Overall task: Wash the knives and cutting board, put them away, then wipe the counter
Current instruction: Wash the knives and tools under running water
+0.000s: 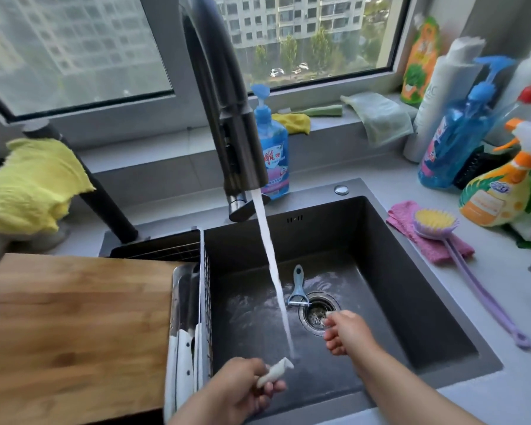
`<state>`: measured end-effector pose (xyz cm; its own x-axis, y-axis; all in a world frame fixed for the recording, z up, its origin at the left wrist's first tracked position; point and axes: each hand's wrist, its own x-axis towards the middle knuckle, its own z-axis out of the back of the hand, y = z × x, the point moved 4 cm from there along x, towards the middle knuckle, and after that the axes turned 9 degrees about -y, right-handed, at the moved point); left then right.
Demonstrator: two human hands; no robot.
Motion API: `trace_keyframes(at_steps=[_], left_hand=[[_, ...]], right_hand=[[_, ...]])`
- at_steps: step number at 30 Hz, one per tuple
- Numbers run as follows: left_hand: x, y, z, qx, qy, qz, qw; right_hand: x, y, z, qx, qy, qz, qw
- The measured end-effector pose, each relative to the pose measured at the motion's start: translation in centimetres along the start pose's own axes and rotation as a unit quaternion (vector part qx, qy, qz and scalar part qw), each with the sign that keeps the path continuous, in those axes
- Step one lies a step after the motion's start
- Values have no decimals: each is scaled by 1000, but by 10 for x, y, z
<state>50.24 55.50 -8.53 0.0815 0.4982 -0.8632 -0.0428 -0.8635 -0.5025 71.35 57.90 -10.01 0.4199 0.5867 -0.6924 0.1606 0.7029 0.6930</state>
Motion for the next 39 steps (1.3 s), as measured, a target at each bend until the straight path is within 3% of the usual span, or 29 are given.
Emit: trace_keyframes(at_steps=[17, 39], left_hand=[[-3, 3, 12, -60, 48, -30, 997], [-16, -1, 6, -93, 43, -45, 994]], right_hand=[[-4, -6, -5, -188, -14, 143, 972], [0, -5, -2, -197, -20, 126, 972]])
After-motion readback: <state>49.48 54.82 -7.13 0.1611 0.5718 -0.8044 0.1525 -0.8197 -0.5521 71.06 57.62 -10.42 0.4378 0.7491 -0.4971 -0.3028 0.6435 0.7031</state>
